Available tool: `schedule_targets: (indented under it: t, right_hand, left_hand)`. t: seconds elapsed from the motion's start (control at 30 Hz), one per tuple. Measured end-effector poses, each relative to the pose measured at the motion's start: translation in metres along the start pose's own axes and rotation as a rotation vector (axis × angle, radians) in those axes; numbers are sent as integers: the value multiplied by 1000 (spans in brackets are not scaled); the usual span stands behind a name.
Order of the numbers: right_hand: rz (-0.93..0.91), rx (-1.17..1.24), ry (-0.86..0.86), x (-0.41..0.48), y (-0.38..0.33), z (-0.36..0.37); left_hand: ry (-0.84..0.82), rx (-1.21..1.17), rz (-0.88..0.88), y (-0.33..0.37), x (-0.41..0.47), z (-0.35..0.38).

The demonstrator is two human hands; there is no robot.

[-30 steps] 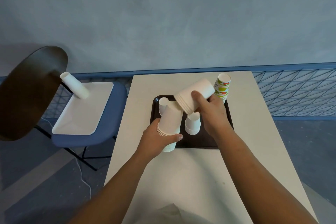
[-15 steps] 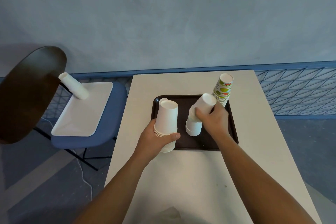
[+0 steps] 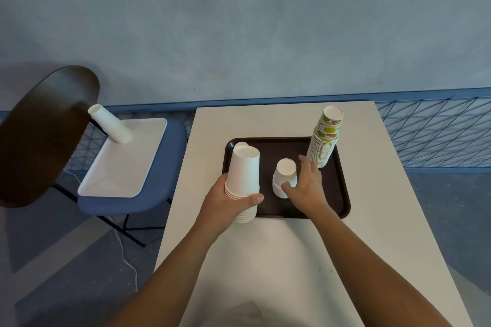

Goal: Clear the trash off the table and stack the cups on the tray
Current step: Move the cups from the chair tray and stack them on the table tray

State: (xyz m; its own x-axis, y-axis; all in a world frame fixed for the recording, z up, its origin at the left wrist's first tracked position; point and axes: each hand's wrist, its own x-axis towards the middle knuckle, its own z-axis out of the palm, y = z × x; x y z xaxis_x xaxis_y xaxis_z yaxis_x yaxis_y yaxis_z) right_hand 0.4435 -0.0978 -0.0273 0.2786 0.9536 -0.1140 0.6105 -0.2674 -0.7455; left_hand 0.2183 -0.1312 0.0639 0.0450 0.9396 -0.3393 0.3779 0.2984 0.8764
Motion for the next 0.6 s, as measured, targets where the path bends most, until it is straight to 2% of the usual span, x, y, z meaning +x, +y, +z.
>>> schedule_targets:
  t: [0.1,0.17,0.27,0.37,0.6]
  right_hand:
    - [-96,177,234,-21,-26,-17]
    - [-148,327,257,-36,-53,-28]
    - [-237,446,60,-55,-88,-43]
    - [-282,424,-140,-62,-103,-50]
    - [-304,302,-204,-56,-112,-58]
  left_hand:
    - [-5,-17,-8,0,0,2]
    - [-12,-16,-2,2,-1,7]
    - [-39,-12,35,7,-3,12]
    - [-87,-9,74,14,-4,14]
    - [-52,36,106,20,-11,8]
